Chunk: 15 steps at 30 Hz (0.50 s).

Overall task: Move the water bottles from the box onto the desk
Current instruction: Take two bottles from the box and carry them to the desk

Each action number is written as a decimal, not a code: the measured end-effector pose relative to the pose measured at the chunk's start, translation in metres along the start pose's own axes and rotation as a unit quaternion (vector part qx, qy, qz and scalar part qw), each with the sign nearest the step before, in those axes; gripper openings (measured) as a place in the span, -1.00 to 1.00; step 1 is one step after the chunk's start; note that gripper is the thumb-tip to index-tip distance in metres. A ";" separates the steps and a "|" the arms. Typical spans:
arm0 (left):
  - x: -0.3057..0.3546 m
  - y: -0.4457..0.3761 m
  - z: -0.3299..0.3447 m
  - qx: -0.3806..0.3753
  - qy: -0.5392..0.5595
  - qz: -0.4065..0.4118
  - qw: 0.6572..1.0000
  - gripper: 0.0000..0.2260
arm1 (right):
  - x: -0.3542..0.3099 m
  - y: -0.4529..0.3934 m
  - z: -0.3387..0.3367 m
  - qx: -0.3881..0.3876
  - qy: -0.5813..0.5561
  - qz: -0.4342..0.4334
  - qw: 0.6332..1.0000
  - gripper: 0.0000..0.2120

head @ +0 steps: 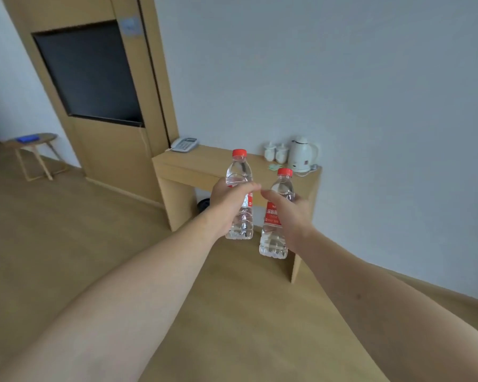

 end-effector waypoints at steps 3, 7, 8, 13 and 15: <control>0.001 -0.038 -0.017 0.015 -0.011 0.004 1.000 -0.66 | 0.007 -0.041 0.028 -0.029 0.002 0.012 1.000 -0.61; -0.001 -0.097 -0.042 0.036 -0.009 -0.007 0.999 -0.68 | 0.015 -0.097 0.062 -0.052 0.001 0.024 0.998 -0.59; -0.001 -0.113 -0.049 0.040 -0.006 -0.008 0.999 -0.66 | 0.017 -0.112 0.071 -0.056 0.001 0.027 0.998 -0.59; 0.002 -0.201 -0.083 0.037 0.003 0.003 0.999 -0.59 | 0.025 -0.193 0.121 -0.057 0.013 0.022 0.998 -0.53; 0.004 -0.243 -0.099 0.037 0.005 0.007 0.999 -0.59 | 0.025 -0.230 0.145 -0.055 0.018 0.013 0.998 -0.53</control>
Point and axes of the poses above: each hand's wrist, its own y-axis away from the middle knuckle, its own z-axis out of the palm, x = y × z, the point moved 7 cm from there along -y, towards the middle knuckle, and after that the axes turned 6 degrees about -x, right-handed, at the moved point
